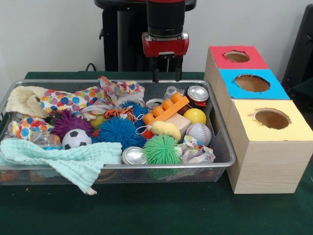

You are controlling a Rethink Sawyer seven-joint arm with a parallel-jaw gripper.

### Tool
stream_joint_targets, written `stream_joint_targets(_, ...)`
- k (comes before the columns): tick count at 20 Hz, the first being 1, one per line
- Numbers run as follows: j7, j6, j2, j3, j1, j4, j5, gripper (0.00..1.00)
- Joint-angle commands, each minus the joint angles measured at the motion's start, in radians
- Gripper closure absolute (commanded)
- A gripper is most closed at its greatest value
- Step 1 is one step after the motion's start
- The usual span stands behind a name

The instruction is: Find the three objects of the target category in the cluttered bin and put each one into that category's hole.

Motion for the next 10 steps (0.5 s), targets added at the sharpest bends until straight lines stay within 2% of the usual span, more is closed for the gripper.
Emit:
stream_joint_targets(1, -0.022, 0.029, 0.056, 0.112, -0.043, -0.092, -0.071, 0.0)
stream_joint_targets(10, 0.006, -0.014, 0.107, 0.117, -0.052, -0.107, -0.115, 0.0)
